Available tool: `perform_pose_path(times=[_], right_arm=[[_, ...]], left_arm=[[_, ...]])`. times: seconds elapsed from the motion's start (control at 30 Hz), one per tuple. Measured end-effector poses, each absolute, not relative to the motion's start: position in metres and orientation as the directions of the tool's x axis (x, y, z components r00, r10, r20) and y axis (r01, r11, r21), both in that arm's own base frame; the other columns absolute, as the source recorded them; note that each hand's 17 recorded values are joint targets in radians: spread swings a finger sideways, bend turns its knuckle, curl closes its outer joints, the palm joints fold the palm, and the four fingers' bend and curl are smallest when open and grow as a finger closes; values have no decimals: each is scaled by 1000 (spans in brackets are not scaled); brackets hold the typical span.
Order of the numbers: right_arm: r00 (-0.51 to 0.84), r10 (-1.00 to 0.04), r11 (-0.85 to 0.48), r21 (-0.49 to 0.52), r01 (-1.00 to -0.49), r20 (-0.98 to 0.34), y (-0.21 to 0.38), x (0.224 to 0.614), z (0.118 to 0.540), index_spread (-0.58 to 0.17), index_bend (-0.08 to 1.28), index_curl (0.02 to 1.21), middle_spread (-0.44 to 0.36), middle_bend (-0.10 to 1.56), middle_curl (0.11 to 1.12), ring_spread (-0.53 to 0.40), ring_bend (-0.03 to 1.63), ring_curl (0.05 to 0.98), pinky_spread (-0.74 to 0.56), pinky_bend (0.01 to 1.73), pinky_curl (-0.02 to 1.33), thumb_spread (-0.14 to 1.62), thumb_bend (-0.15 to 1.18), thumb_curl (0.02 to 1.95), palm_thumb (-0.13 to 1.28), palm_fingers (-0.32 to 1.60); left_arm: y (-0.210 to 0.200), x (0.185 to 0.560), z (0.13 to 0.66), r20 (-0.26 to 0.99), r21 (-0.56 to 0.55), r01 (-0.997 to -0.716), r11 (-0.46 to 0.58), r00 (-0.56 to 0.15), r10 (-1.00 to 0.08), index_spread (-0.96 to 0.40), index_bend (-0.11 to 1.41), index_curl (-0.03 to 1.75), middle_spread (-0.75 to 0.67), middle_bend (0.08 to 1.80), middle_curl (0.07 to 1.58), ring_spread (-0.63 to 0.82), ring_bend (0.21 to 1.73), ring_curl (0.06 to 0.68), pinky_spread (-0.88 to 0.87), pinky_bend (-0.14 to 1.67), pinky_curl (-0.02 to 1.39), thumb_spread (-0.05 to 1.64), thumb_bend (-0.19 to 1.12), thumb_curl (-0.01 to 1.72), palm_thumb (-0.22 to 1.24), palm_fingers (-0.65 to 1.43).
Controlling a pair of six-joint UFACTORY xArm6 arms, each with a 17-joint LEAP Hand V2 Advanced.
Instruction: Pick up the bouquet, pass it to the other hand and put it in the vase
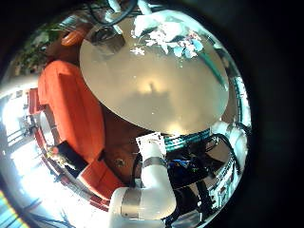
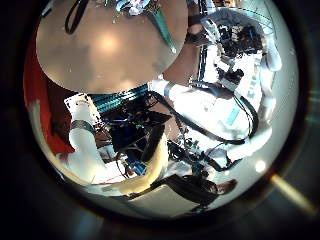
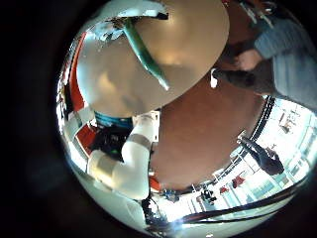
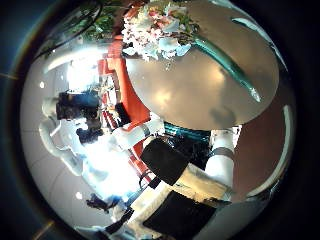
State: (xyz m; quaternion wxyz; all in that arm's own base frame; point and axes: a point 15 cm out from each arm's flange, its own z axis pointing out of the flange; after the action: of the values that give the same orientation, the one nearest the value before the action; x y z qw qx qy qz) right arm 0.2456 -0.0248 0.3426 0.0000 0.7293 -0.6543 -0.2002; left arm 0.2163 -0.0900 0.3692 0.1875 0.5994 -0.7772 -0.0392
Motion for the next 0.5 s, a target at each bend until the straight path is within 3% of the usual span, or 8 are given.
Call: perform_pose_path(times=[0.5], right_arm=[[2,-956,-81,256,-963,-294,-40,244,342,-337,184,326,-49,352,371,-20,724,145,383,656,43,1168,-13,281,282,435]], left_arm=[[-93,203,369,300,290,-912,292,-203,-932,36,192,390,457,189,305,597,414,209,572,180,252,1105,-22,302,246,88]])
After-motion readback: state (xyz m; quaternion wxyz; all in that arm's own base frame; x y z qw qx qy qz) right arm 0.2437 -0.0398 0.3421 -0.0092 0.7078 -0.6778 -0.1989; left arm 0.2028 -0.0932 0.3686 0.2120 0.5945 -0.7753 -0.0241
